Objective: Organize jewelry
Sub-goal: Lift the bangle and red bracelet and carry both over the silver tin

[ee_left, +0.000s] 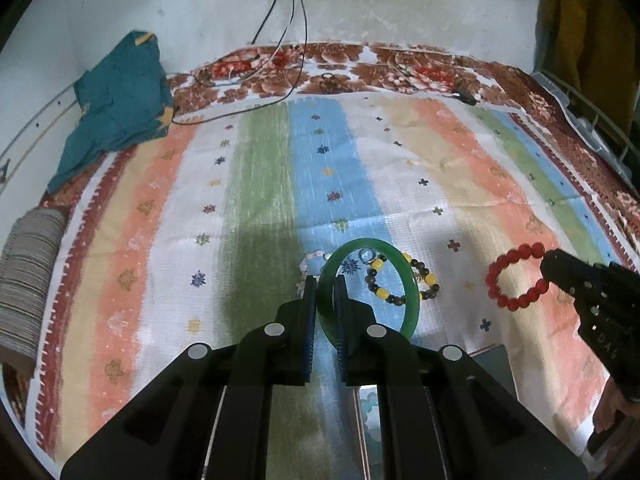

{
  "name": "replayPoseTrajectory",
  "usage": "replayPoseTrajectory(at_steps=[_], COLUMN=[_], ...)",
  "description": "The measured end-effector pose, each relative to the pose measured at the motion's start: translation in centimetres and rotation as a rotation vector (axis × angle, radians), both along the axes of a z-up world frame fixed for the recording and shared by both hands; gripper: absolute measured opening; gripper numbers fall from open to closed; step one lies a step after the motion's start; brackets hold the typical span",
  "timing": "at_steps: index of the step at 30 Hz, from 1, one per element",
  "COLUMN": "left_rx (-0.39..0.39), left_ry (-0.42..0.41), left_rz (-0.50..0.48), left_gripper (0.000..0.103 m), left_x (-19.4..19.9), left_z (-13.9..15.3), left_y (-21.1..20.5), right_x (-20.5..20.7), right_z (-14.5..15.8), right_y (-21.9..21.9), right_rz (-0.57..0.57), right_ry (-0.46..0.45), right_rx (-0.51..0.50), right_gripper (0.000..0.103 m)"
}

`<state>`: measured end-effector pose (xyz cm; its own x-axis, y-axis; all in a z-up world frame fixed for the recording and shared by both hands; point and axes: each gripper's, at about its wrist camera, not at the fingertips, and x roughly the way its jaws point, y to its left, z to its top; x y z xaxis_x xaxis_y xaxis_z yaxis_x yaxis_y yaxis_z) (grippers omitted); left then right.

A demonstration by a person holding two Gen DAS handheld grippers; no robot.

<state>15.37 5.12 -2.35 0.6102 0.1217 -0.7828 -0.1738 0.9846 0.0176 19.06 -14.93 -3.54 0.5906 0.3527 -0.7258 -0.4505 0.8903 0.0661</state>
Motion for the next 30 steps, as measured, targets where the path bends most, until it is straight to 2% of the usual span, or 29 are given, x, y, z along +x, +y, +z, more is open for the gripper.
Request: replayPoseTrajectory(at_steps=[6,21,30], left_rx=[0.038,0.015,-0.004], left_ry=[-0.022,-0.053,-0.055], left_rz=[-0.029,-0.066,-0.069], left_gripper=[0.008,0.008,0.008], left_x=[-1.3,-4.8,-6.4], left_z=[0.8,2.1,2.3], left_y=[-1.2,-2.9,-3.5], right_x=[-1.3,-5.3,-7.4], right_z=[1.0,2.5,1.7], right_y=[-0.5,-0.5,-0.5], right_rz=[0.012,0.060,0.088], right_ry=[-0.017,-0.046,-0.022], right_rx=[0.016,0.028,0.016], right_gripper=[0.014,0.014,0.014])
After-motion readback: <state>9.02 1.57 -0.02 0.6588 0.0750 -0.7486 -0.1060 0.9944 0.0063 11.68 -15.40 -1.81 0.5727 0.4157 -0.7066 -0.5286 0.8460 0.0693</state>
